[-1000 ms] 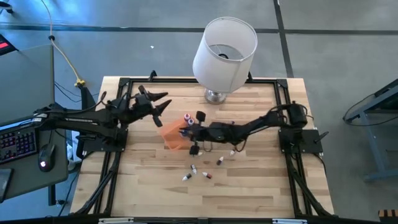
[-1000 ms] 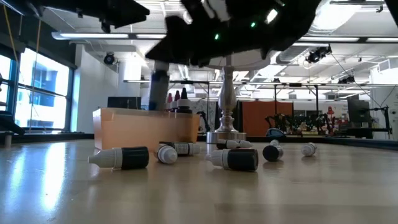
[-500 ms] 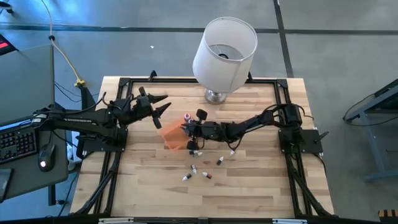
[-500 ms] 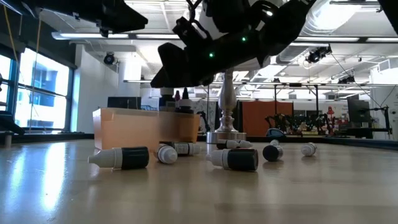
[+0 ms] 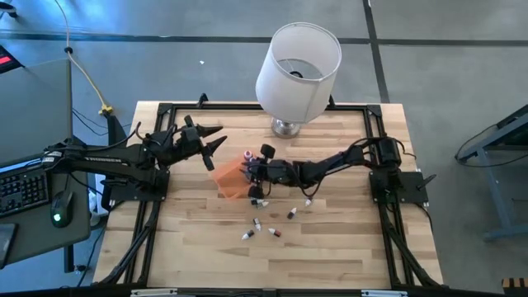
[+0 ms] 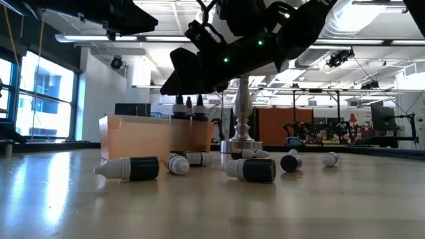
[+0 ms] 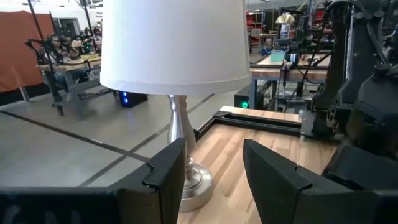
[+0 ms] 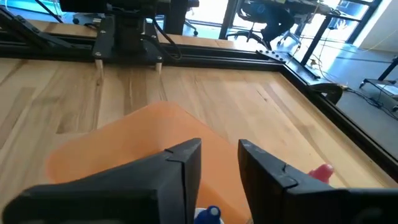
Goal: Pick & Place food coloring
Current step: Put the top small black food coloring bottle into the bin
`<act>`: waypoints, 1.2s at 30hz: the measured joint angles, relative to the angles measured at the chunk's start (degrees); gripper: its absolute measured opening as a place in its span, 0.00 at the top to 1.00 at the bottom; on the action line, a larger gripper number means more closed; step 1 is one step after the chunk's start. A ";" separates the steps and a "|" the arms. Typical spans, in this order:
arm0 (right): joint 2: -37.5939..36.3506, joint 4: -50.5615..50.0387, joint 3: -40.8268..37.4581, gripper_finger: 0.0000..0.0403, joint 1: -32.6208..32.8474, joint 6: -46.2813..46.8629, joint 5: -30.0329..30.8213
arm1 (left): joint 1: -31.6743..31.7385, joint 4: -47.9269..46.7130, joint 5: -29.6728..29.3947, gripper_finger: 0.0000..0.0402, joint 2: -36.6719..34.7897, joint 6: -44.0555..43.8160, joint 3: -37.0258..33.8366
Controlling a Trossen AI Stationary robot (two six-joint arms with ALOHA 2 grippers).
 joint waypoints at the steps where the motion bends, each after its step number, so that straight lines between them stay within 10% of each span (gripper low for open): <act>1: 0.00 0.21 -0.02 0.75 -0.15 -0.15 -0.09 | 0.00 0.01 0.00 0.60 0.00 -0.01 0.00; 12: -8.63 -0.39 -0.11 0.79 2.06 -4.32 -5.67 | -0.02 -0.39 0.13 0.60 0.02 -0.11 0.00; 24: -24.35 -47.56 -0.20 0.79 8.11 -2.10 -8.24 | -0.02 -1.76 5.97 0.60 0.02 -1.66 -0.01; 30: -24.90 -67.88 -0.25 0.79 8.07 13.07 -3.53 | -0.02 -2.97 21.96 0.60 0.01 -5.77 0.00; 36: -24.90 -71.67 -5.43 0.79 5.40 7.80 1.87 | -2.53 -6.60 37.85 0.60 3.99 -13.22 -0.04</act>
